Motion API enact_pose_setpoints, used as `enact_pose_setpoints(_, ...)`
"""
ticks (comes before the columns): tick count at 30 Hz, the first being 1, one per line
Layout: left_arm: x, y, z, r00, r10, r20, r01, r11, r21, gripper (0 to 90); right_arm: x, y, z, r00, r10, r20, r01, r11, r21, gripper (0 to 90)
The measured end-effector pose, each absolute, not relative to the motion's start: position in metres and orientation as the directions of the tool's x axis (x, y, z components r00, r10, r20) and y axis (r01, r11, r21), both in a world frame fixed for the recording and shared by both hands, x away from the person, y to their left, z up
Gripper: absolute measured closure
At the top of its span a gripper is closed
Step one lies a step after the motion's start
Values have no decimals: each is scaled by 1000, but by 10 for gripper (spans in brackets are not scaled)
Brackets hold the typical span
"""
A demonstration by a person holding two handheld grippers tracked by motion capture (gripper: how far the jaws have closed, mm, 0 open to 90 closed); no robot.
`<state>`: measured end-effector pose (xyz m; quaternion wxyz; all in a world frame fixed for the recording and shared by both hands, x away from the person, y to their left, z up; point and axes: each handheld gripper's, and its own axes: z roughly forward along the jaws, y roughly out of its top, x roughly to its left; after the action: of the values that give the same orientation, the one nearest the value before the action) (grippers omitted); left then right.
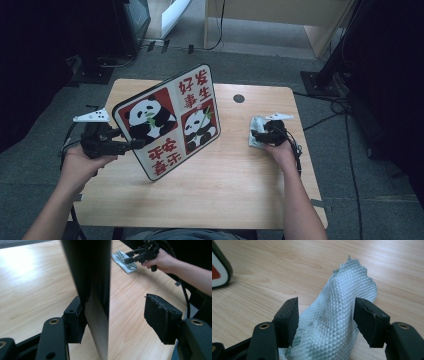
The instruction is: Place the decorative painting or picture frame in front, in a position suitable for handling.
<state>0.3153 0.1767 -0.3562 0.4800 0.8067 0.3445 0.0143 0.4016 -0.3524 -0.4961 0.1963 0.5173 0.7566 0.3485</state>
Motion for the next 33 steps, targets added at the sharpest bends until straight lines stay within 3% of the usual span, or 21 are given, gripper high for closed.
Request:
enact_pose_setpoints(9,313,170,-373,769,564,-302,544,-328,773,348,408,-347,-509,-377,925,42,668,240,704,387)
enact_pose_setpoints(16,313,171,-383,787,531,-314,529,-319,786,292,407,-345,-512,-360,932,40,668,228,709,337)
enact_pose_setpoints(21,312,170,-391,771,557,-308,537,-309,785,287,407,-343,-512,-360,932,36,665,229,711,323)
enact_pose_setpoints(33,312,170,-402,761,578,-295,540,-312,782,388,407,-348,-511,-342,939,28,675,225,703,353)
